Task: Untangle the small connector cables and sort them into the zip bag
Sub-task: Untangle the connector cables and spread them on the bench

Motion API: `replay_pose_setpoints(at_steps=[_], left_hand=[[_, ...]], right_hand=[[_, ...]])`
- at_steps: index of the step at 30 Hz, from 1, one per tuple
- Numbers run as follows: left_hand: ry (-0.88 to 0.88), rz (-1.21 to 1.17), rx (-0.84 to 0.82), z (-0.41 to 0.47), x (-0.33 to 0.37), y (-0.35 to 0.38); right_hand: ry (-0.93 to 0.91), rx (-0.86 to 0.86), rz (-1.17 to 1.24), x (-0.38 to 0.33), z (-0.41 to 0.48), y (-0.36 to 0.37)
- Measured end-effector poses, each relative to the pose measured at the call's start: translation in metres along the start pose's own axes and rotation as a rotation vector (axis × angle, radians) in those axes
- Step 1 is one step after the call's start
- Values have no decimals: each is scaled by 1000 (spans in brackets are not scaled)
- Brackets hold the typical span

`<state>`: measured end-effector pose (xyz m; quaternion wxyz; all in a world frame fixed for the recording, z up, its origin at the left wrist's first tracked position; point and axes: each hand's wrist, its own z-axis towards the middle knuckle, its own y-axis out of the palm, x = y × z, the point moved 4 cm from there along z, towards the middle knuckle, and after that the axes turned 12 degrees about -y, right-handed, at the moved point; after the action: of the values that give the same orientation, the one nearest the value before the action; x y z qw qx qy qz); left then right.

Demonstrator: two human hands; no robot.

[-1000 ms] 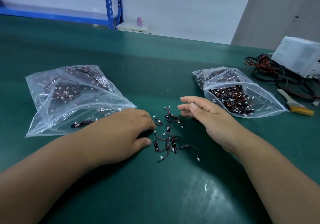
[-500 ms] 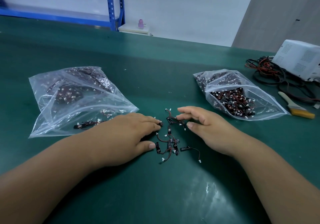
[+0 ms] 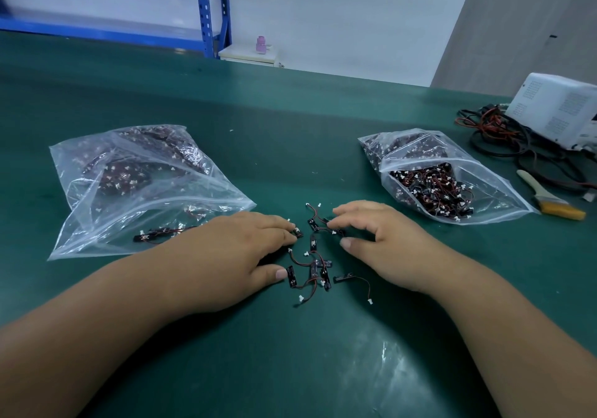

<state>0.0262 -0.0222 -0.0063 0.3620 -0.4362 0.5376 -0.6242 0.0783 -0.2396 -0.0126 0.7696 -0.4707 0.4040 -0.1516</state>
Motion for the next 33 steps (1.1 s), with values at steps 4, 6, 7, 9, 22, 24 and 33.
replay_pose_setpoints(at_steps=[4,6,7,9,22,24,33], left_hand=[[-7,-3,-2,0,0,0],[-6,0,-1,1,0,0],[-6,0,0,1,0,0],[-5,-3,0,1,0,0],[9,-10,14,0,-1,1],[15,-14,19,0,-1,0],[9,-14,42,-2,-2,-6]], right_hand=[[24,-18,-43,3,0,0],[30,24,-18,3,0,-3],[42,56,4,2,0,-4],[79,111,41,2,0,-7],[130,253,341,-5,-3,-18],[154,282,261,1,-2,-19],[97,-93,71,-4,-4,-7]])
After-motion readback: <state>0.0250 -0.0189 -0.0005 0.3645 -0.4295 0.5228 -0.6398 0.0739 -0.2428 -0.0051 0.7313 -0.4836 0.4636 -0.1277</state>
